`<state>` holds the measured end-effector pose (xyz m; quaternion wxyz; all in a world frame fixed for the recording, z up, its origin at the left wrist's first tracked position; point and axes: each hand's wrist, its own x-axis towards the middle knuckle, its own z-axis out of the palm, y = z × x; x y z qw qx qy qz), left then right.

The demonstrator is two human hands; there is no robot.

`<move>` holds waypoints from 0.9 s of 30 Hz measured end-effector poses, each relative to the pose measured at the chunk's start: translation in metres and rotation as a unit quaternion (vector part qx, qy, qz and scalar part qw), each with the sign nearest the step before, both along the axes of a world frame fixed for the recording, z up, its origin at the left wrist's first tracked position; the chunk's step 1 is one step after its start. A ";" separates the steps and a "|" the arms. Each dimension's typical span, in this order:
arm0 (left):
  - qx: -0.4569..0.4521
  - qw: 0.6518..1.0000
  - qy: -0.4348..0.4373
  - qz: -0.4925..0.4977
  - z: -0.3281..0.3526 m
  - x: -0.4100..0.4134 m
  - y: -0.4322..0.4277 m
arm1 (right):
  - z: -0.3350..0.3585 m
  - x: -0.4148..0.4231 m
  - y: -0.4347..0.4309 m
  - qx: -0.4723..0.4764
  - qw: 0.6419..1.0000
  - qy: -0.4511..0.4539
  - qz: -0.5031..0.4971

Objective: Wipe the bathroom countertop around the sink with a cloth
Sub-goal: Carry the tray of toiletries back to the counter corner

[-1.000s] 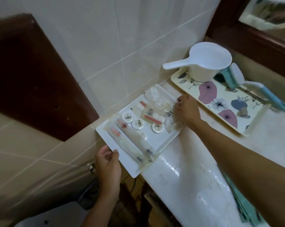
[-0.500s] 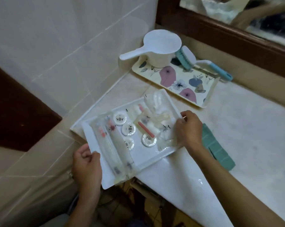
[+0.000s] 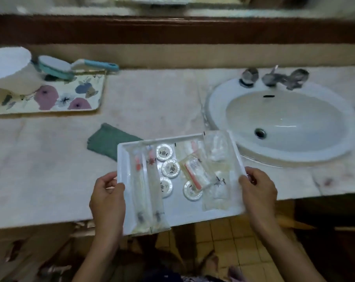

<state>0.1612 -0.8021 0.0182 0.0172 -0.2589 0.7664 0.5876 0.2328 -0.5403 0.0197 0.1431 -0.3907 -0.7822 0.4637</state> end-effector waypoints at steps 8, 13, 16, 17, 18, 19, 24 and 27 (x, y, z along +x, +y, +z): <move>0.017 0.988 0.004 -0.155 0.006 0.059 0.199 | 0.000 0.129 0.170 -0.035 0.989 0.005 -0.144; 0.015 0.973 0.012 -0.232 0.012 0.080 0.294 | 0.003 0.171 0.253 -0.051 0.976 0.013 -0.209; 0.021 0.964 0.015 -0.263 0.013 0.083 0.342 | 0.007 0.183 0.291 -0.054 0.971 0.021 -0.233; 0.023 0.963 0.018 -0.269 0.012 0.082 0.358 | 0.008 0.185 0.304 -0.055 0.968 0.023 -0.242; 0.025 0.962 0.022 -0.273 0.011 0.080 0.374 | 0.008 0.186 0.316 -0.058 0.966 0.025 -0.251; 0.028 0.961 0.024 -0.275 0.009 0.078 0.390 | 0.008 0.187 0.329 -0.061 0.964 0.027 -0.258; 0.048 0.957 0.025 -0.284 0.000 0.060 0.468 | 0.005 0.174 0.401 -0.060 0.961 0.013 -0.271; 0.056 0.958 0.024 -0.282 0.000 0.042 0.514 | 0.010 0.153 0.447 -0.052 0.962 0.015 -0.267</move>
